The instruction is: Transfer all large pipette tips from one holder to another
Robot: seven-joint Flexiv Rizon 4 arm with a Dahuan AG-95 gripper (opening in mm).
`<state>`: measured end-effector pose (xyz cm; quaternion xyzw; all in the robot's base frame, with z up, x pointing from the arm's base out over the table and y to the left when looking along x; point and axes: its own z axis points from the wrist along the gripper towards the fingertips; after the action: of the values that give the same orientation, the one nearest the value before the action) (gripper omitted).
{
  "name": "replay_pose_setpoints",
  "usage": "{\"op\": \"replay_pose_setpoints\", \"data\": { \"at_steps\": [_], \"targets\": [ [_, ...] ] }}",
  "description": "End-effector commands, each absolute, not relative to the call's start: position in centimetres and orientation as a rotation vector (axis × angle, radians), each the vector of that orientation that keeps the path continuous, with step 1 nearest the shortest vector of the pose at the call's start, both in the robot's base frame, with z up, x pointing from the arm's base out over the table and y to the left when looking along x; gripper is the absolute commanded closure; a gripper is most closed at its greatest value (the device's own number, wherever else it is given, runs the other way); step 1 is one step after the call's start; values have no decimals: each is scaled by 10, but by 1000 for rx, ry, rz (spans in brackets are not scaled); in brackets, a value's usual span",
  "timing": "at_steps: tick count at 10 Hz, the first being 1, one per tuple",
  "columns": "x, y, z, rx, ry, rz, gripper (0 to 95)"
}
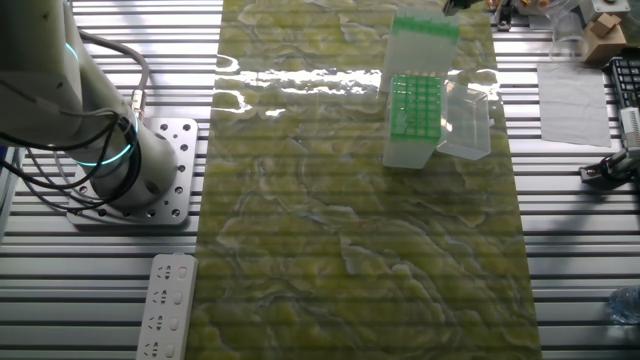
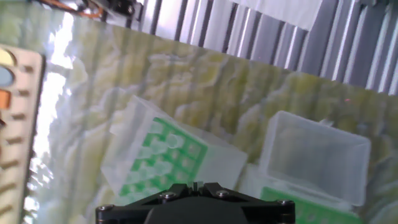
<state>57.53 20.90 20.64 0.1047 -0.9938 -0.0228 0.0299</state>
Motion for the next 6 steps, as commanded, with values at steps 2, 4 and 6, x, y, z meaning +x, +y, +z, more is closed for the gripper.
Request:
{"op": "replay_pose_setpoints", "data": {
  "at_steps": [2, 4, 6],
  "targets": [
    [574, 220, 200, 238, -3091, -162, 950],
    [575, 223, 197, 222, -3093, -184, 950],
    [576, 224, 194, 229, -3100, -211, 950]
  ]
}}
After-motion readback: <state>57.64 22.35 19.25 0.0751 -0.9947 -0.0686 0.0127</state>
